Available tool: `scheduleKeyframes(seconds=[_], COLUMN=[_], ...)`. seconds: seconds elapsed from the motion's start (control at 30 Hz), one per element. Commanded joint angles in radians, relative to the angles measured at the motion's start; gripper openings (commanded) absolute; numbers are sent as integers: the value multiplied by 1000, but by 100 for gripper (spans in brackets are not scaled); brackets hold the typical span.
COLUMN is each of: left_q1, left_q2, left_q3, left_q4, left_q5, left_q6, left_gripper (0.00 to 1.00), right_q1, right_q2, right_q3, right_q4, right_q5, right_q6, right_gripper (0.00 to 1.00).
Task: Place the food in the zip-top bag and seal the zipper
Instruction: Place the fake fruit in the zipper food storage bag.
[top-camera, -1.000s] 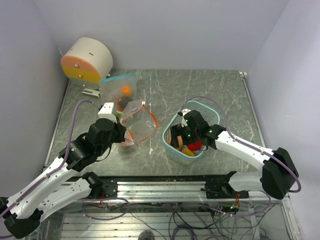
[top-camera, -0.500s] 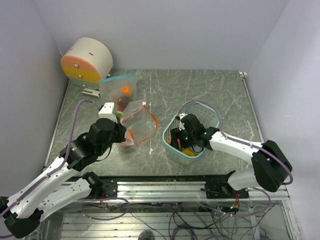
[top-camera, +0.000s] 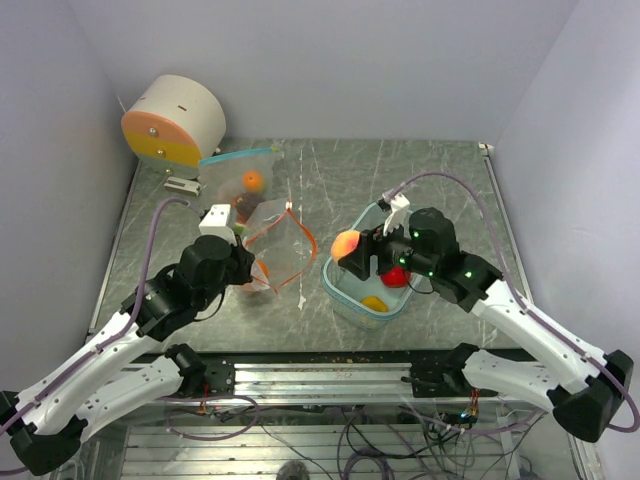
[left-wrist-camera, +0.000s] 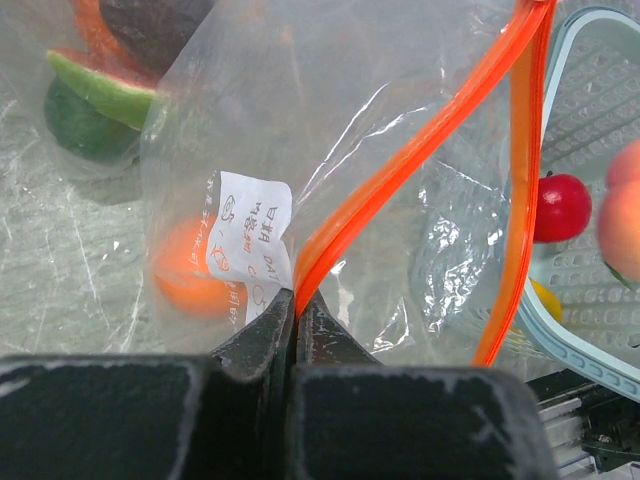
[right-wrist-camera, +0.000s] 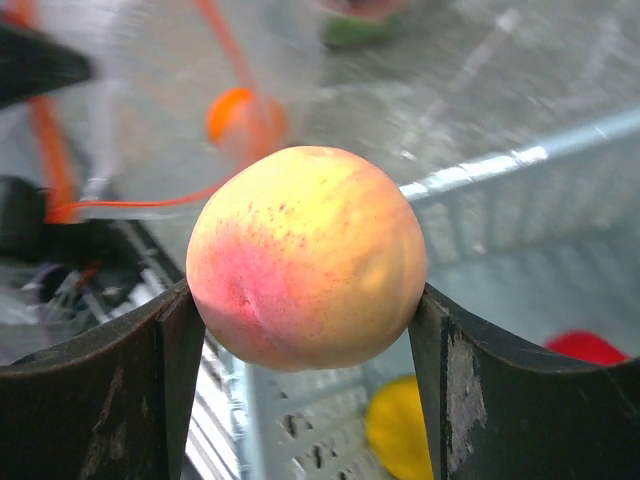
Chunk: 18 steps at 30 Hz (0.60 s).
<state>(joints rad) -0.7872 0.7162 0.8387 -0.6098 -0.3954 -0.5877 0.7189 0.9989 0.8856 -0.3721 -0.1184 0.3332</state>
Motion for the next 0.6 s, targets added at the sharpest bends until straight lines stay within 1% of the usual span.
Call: scheduleKeyframes(seconds=[0.0,0.17,0.27,0.33,0.4,0.43,0.57], left_q1=[3,4,3,3,4,4,3], left_q2=[8,29,37,41,43,43,39], left_q3=[0,4,0,-2,-3,-2,4], left_q4=[60,79,90,98,104,103,93], left_q5=[26,42,52,57,62,63,61], left_q6=[3,6,3,2,0,0,3], left_gripper=[7,7,7,7,7,7,7], right_q1=[12,68,96,117,139,145,153], right_q2=[-34,-16,23,67,119,147,242], right_q3=[52,85,93,107,109,142,158], right_q4=[136,307,414,451,444,429,375], right_q5=[-336,-498,-537,-534,-472,-428,-181], right_q6=[-29,-17,15,19,10,4,7], right_gripper=[54,54,54,55,56,56,57])
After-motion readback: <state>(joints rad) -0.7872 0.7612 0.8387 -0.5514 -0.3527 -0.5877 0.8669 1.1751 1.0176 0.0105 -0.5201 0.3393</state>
